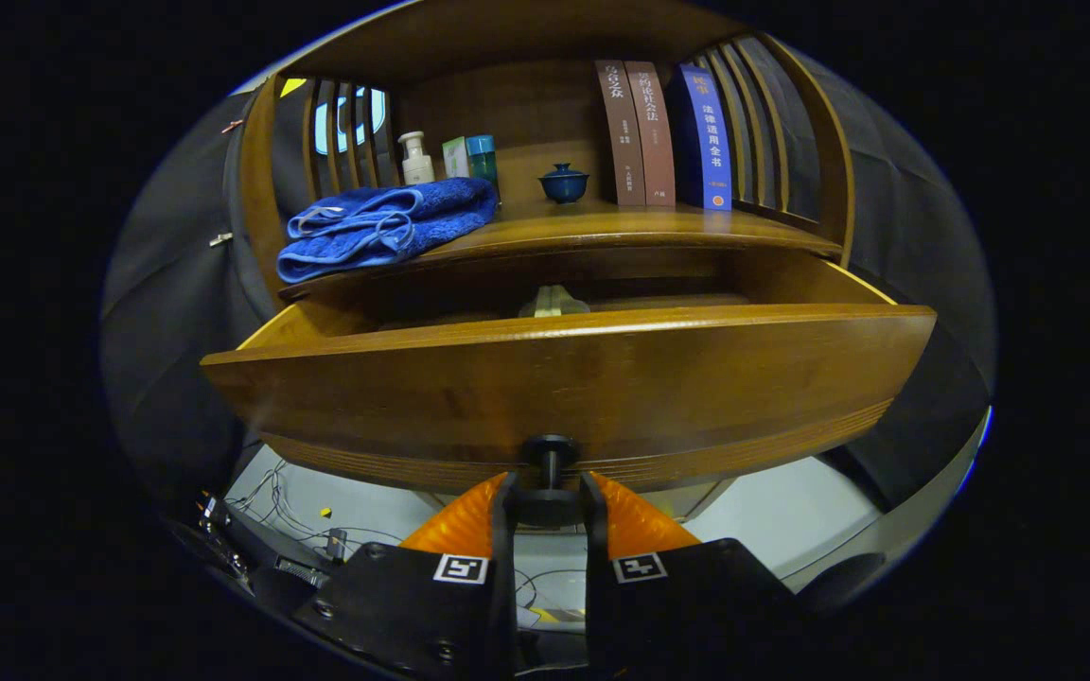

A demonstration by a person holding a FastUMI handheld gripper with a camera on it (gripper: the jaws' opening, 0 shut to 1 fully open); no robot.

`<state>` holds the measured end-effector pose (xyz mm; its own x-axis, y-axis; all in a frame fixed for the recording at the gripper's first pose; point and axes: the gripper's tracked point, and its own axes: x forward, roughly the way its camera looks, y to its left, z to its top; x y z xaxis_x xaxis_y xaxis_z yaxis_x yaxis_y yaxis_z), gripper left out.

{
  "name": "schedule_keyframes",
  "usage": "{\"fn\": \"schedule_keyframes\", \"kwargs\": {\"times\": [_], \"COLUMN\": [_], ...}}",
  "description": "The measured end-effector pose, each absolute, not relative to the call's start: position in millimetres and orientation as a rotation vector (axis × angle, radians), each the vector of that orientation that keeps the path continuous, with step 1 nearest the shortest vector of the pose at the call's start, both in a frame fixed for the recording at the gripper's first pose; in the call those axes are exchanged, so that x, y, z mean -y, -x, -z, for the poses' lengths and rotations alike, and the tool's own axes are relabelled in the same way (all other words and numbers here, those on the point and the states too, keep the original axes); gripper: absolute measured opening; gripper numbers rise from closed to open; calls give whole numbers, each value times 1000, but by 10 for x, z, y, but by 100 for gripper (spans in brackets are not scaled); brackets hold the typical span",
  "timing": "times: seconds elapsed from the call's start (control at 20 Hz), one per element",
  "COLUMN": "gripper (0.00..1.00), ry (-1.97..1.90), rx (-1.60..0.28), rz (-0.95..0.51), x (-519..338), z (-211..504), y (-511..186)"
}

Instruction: Pull open the drawer, take out the items inside it, and place them on the countertop above the cabinet.

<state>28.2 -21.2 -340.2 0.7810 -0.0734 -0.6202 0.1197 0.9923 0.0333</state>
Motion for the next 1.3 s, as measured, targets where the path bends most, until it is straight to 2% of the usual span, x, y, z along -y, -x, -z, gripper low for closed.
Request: {"fn": "schedule_keyframes", "kwargs": {"times": [0.5, 0.8, 1.0, 1.05, 1.25, 1.3], "gripper": [33, 33, 38, 43, 100, 100], "ry": [-111, -106, -122, -123, -162, -168], "rx": [-700, -705, -704, -707, -721, -719], "rz": [111, 98, 99, 103, 136, 139], "x": [166, 168, 157, 165, 196, 212], "z": [3377, 3463, 3459, 3445, 3298, 3264], "y": [297, 358, 340, 356, 526, 522]}}
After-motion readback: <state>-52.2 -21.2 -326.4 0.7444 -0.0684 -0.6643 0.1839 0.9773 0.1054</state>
